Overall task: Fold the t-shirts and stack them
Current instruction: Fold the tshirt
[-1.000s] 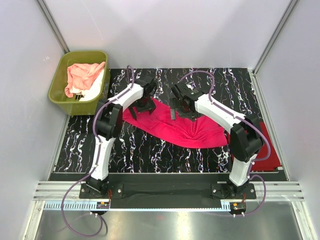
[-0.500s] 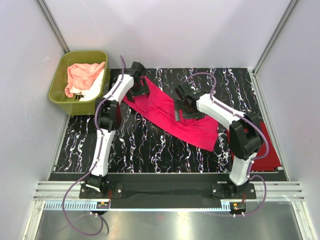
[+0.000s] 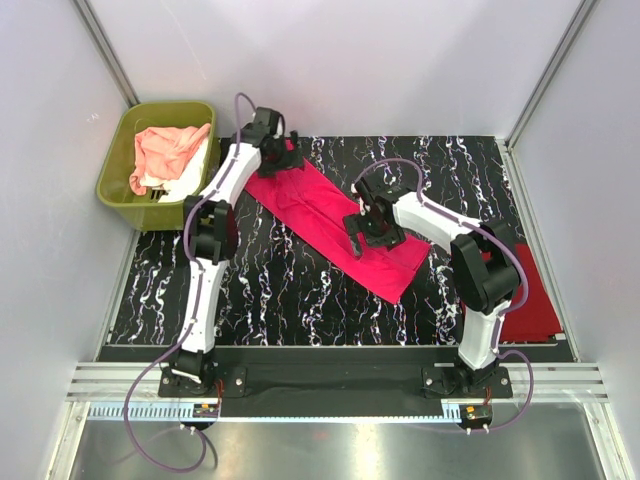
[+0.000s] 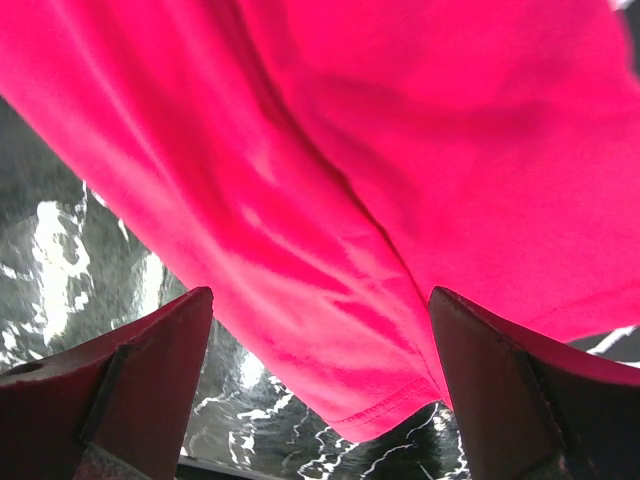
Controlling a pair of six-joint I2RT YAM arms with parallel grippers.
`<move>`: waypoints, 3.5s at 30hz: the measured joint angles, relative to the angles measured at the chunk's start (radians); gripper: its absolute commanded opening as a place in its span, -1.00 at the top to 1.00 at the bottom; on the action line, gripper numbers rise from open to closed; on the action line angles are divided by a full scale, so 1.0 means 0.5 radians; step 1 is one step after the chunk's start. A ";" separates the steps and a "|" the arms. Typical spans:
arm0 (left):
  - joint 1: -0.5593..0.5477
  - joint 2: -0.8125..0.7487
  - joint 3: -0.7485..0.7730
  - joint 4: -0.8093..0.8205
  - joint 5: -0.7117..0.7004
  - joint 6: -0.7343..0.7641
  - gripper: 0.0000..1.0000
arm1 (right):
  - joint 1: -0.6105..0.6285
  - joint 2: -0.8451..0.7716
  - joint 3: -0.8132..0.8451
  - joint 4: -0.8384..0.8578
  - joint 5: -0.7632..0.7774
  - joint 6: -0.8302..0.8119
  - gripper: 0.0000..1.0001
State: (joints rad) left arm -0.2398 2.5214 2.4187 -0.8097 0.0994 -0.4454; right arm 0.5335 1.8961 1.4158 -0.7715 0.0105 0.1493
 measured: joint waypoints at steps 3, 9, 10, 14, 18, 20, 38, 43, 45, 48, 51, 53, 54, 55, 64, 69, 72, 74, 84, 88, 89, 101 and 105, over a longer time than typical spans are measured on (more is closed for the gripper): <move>-0.095 -0.171 -0.055 -0.033 -0.013 -0.013 -0.97 | 0.000 0.001 -0.030 0.014 -0.064 -0.068 -0.96; -0.175 -0.812 -0.319 -0.052 -0.018 -0.061 -0.97 | -0.004 0.014 -0.060 0.060 -0.061 -0.179 -0.99; -0.175 -0.905 -0.369 -0.050 -0.018 -0.061 -0.97 | -0.007 0.024 -0.060 0.066 -0.061 -0.195 -0.99; -0.192 -1.315 -0.639 -0.046 -0.027 -0.061 -0.97 | -0.058 0.106 -0.060 0.091 -0.104 -0.227 -0.99; -0.264 -1.558 -0.938 -0.057 -0.028 -0.069 -0.97 | -0.129 0.172 -0.058 0.089 -0.151 -0.204 -0.98; -0.294 -1.602 -1.048 -0.072 -0.029 -0.070 -0.97 | -0.134 0.169 -0.063 0.095 -0.153 -0.169 -0.95; -0.299 -1.485 -1.445 0.170 -0.235 -0.273 -0.92 | 0.566 -0.291 -0.630 0.175 0.024 1.061 -0.99; -0.319 -0.998 -1.134 0.093 -0.414 -0.278 -0.86 | 0.553 -0.446 -0.423 -0.069 0.224 1.113 -0.99; -0.338 -0.842 -1.043 0.082 -0.481 -0.280 -0.78 | 0.517 -0.494 -0.269 -0.143 0.307 1.098 -0.99; -0.381 -0.677 -0.974 0.024 -0.550 -0.320 -0.68 | 0.376 -0.606 -0.176 -0.181 0.352 1.063 -1.00; -0.412 -0.612 -0.970 -0.004 -0.565 -0.374 -0.62 | 0.192 -0.693 -0.198 -0.198 0.346 1.033 -0.99; -0.430 -0.570 -0.933 -0.018 -0.571 -0.409 -0.59 | 0.082 -0.713 -0.230 -0.200 0.343 1.010 -0.99; -0.436 -0.533 -0.878 -0.034 -0.570 -0.424 -0.57 | 0.045 -0.713 -0.245 -0.199 0.343 0.996 -0.99; -0.439 -0.481 -0.808 -0.040 -0.569 -0.439 -0.54 | 0.023 -0.710 -0.258 -0.201 0.340 0.983 -0.99; -0.401 -0.016 -0.311 -0.072 -0.436 -0.549 -0.23 | -0.026 -0.589 -0.264 -0.220 0.295 0.890 -1.00; -0.288 0.093 -0.129 -0.066 -0.178 -0.632 -0.22 | -0.066 -0.518 -0.224 -0.220 0.275 0.856 -0.99; -0.207 0.158 -0.050 0.025 -0.034 -0.656 -0.21 | -0.088 -0.490 -0.212 -0.215 0.253 0.850 -0.99; -0.157 0.188 -0.030 0.129 0.063 -0.669 -0.20 | -0.092 -0.454 -0.205 -0.203 0.217 0.851 -0.99; -0.074 0.332 0.117 0.471 0.345 -0.646 -0.58 | -0.095 -0.178 -0.107 -0.092 -0.050 0.799 -0.98; -0.102 0.248 0.034 0.455 0.370 -0.563 -0.88 | -0.095 -0.178 -0.107 -0.060 -0.135 0.709 -0.96; -0.111 0.192 -0.020 0.431 0.371 -0.532 -0.94 | -0.096 -0.182 -0.114 -0.047 -0.165 0.681 -0.96; -0.173 -0.919 -0.304 0.114 0.419 -0.393 -0.85 | -0.039 -0.233 -0.263 -0.024 -0.253 0.516 -0.80; -0.177 -1.410 -0.738 0.094 0.411 -0.344 -0.85 | 0.089 -0.205 -0.253 -0.021 -0.249 0.517 -0.80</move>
State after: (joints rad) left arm -0.3283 1.8164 2.0499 -0.7628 0.3050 -0.6174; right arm 0.5781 1.7935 1.2896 -0.7822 -0.1143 0.4080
